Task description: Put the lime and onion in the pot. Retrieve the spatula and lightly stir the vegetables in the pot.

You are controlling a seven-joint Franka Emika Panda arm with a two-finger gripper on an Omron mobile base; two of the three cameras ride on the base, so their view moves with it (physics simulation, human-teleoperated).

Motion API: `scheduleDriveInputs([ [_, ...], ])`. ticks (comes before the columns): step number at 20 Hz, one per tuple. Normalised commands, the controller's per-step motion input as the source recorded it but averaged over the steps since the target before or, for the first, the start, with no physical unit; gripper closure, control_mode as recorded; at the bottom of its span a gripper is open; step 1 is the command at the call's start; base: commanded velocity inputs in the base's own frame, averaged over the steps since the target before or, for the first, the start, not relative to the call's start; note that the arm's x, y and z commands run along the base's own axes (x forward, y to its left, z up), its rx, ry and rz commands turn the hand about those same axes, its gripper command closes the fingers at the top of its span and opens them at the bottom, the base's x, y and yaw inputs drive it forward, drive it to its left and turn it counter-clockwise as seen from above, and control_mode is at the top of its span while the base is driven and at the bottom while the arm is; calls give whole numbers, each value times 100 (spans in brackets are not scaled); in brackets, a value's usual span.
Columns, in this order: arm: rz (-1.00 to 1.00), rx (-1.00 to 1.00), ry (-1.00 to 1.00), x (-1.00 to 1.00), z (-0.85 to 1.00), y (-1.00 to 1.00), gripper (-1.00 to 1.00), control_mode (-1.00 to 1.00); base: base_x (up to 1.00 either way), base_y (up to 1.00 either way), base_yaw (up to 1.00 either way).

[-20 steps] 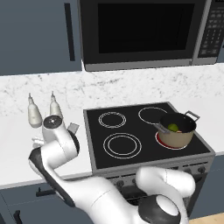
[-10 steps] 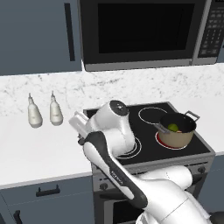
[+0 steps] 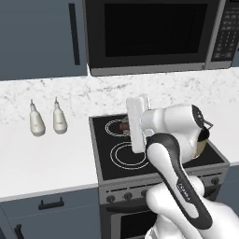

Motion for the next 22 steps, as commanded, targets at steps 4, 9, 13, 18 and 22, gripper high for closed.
scheduleDriveInputs([
  [4,-40,57,14,0,88,-98,100,-100,0,0,0],
  [9,-37,51,13,0,42,-100,100,-100,0,0,0],
  [13,-30,44,9,2,11,-100,100,-100,0,0,0],
  [18,-16,37,0,13,0,-100,100,-100,0,0,0],
  [22,-3,35,-7,36,0,-86,100,-100,0,0,0],
])
